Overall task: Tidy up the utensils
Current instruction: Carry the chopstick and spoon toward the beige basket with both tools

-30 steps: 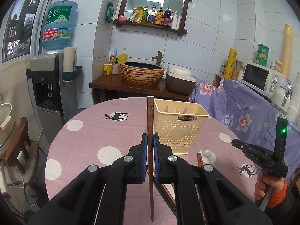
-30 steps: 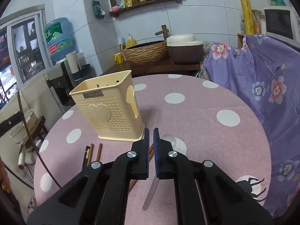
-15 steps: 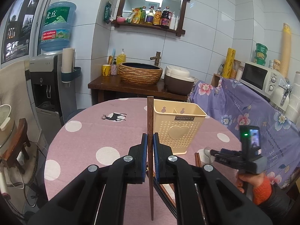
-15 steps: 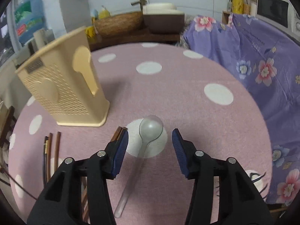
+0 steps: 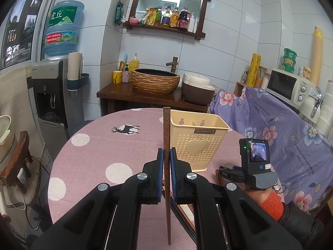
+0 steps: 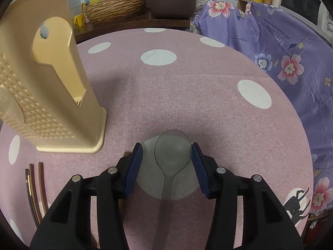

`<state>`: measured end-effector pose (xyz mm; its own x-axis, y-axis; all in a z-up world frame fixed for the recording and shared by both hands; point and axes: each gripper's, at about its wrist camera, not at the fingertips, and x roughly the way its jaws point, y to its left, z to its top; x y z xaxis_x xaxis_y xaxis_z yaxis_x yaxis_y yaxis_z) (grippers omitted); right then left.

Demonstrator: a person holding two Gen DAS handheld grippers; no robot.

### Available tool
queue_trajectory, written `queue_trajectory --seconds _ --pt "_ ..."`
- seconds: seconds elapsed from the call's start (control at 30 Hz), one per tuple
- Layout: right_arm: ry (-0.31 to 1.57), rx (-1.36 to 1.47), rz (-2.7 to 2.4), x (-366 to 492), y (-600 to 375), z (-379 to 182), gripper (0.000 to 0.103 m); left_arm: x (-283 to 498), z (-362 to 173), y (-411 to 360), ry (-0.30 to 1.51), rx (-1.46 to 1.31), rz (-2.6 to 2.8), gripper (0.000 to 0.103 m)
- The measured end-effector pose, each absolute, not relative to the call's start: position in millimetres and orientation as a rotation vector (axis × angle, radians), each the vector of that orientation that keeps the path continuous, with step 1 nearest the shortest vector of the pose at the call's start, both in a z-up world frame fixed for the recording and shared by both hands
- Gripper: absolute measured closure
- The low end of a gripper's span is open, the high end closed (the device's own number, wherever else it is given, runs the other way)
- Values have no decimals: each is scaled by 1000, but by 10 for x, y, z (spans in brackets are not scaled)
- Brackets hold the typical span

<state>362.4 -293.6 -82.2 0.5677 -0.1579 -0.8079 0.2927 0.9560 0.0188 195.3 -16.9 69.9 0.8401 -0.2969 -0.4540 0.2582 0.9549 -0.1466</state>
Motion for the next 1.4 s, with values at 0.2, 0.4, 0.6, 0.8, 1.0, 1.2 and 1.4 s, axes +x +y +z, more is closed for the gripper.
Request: queue_trajectory --seconds 0.2,0.4,0.6,0.8,1.0,1.2,1.4 --pt "924 154 -262 3649 -2917 -801 66 1960 693 -172 493 -79 -295 95" --pt "910 205 -218 3607 -2976 -782 67 1966 693 -169 493 -81 -292 95" --pt "751 234 -93 3223 -3007 -445 67 1967 684 -154 490 -83 -290 95" --pt "584 228 16 2533 -3065 -67 67 1951 685 -142 488 -92 -286 95" --pt "463 249 72 2097 -3132 144 67 1930 688 -134 486 -97 -284 95" --pt "445 231 81 2035 -3058 165 67 1928 688 -127 485 -94 -283 95" --pt "470 241 70 2111 -3040 66 67 1926 693 -109 486 -95 -284 95"
